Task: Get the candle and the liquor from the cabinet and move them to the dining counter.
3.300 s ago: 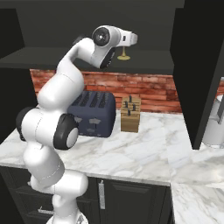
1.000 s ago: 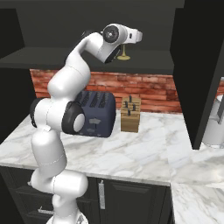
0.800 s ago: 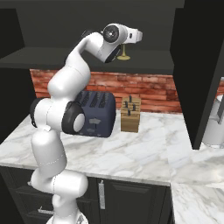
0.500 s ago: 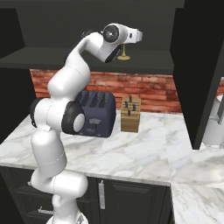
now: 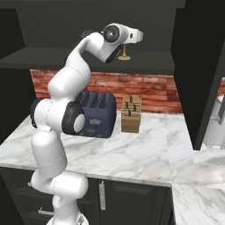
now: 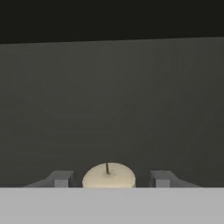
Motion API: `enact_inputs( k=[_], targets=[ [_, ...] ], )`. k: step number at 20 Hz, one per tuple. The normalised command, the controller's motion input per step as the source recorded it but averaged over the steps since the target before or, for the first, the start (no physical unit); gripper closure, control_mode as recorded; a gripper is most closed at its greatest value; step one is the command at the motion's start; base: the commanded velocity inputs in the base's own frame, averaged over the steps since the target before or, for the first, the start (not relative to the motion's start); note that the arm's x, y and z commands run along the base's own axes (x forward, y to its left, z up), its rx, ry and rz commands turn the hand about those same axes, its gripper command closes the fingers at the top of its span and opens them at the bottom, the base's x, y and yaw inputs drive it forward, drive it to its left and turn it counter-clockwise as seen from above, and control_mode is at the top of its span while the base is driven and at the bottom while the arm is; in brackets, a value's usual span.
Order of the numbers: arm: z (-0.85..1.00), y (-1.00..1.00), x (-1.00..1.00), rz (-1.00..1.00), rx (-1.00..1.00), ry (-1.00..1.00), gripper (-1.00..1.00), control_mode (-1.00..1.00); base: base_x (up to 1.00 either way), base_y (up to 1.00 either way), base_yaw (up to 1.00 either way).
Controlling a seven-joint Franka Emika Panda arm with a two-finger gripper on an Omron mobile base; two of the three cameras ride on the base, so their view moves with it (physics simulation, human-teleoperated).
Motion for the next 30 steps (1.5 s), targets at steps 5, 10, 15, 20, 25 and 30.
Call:
enact_inputs(
  k=[5, 10, 15, 20, 25, 30],
  targets=[
    [0.00, 0.00, 0.00, 0.00, 0.00, 0.00, 1.00, -1.00, 0.00, 0.00, 0.00],
    [0.00, 0.00, 0.00, 0.00, 0.00, 0.00, 1.00, -1.00, 0.00, 0.00, 0.00],
    [0.00, 0.00, 0.00, 0.00, 0.00, 0.00, 1.00, -1.00, 0.00, 0.00, 0.00],
    [0.00, 0.00, -0.07, 0.00, 0.00, 0.00, 1.00, -1.00, 0.00, 0.00, 0.00],
    [0.00, 0.00, -0.49, 0.00, 0.00, 0.00, 1.00, -1.00, 0.00, 0.00, 0.00],
    [0.00, 0.00, -0.84, 0.00, 0.00, 0.01, 1.00, -1.00, 0.00, 0.00, 0.00]
  ],
)
